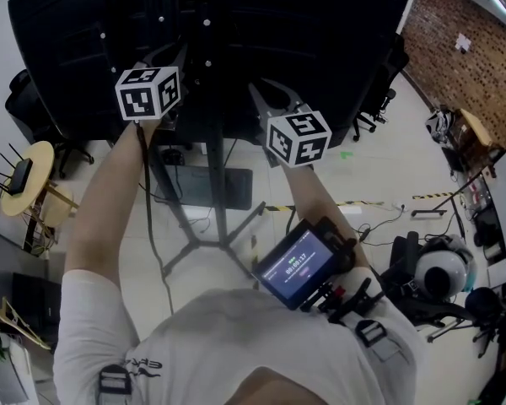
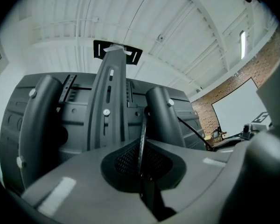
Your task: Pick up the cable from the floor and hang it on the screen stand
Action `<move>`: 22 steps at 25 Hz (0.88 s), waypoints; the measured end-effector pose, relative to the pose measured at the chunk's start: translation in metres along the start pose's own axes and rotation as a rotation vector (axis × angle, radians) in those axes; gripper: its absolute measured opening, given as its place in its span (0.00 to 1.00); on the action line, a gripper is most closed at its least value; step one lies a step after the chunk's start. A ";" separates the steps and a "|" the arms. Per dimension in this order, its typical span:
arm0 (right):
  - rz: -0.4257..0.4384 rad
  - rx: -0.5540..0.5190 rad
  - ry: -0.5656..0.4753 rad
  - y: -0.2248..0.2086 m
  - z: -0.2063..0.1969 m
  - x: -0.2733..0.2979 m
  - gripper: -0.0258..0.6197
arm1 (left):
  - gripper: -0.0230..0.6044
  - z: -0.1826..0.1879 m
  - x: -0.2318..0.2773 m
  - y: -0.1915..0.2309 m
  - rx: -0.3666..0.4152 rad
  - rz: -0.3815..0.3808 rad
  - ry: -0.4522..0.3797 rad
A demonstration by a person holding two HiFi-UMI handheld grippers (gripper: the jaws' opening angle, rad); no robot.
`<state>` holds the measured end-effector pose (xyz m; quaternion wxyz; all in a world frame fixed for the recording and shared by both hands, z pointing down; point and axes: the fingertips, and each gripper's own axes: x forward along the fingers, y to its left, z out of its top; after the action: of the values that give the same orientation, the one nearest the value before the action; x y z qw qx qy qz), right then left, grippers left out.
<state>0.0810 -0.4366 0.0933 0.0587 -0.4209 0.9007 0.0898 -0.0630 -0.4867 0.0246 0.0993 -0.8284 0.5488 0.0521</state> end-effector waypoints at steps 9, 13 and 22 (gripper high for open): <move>0.039 0.017 0.017 0.016 -0.018 0.012 0.13 | 0.04 -0.054 -0.009 -0.008 -0.046 0.009 0.078; 0.043 0.022 0.020 0.017 -0.022 0.014 0.13 | 0.04 -0.079 -0.012 -0.014 -0.070 0.010 0.111; 0.036 0.017 0.014 0.014 -0.020 0.016 0.13 | 0.04 -0.085 -0.017 -0.012 -0.073 0.017 0.114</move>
<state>0.0594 -0.4437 0.1121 0.0544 -0.4046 0.9094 0.0802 -0.0605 -0.4857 0.1125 0.0371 -0.8284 0.5583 0.0258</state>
